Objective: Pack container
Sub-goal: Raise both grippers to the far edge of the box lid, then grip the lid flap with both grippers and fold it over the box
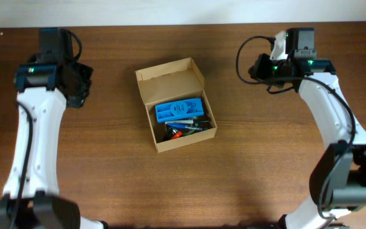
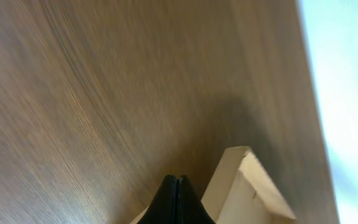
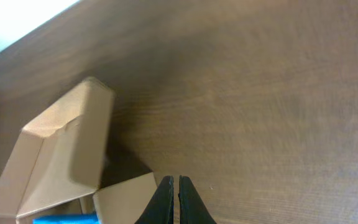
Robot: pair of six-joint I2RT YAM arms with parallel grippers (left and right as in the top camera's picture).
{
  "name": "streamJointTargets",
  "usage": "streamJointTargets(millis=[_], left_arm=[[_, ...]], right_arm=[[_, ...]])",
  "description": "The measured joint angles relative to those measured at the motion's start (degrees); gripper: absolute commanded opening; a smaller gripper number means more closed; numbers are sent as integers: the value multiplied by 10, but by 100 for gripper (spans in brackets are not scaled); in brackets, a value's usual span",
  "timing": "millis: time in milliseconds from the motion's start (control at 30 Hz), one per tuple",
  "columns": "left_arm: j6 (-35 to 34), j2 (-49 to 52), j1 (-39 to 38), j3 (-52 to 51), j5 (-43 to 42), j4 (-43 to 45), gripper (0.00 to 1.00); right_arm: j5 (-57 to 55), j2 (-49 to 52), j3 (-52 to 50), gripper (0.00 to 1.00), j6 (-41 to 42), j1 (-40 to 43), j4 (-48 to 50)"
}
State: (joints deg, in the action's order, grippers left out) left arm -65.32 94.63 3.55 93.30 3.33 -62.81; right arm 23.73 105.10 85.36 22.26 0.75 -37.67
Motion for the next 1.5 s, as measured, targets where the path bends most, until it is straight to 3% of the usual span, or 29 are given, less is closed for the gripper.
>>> streamJointTargets(millis=[200,367,800,1133,1500], left_arm=[[9,68,29,0,-134,1,2],[11,94,29,0,-191,1,2],[13,231,28,0,-304,96,2],[13,319,22,0,-379,126,2],[12,349,-16,0,-423,181,2]], right_arm=[[13,10,0,4,51,0,9],[20,15,0,4,63,-11,21],[143,172,5,3,132,-18,141],[195,208,5,4,241,-69,250],[199,238,5,4,274,-106,275]])
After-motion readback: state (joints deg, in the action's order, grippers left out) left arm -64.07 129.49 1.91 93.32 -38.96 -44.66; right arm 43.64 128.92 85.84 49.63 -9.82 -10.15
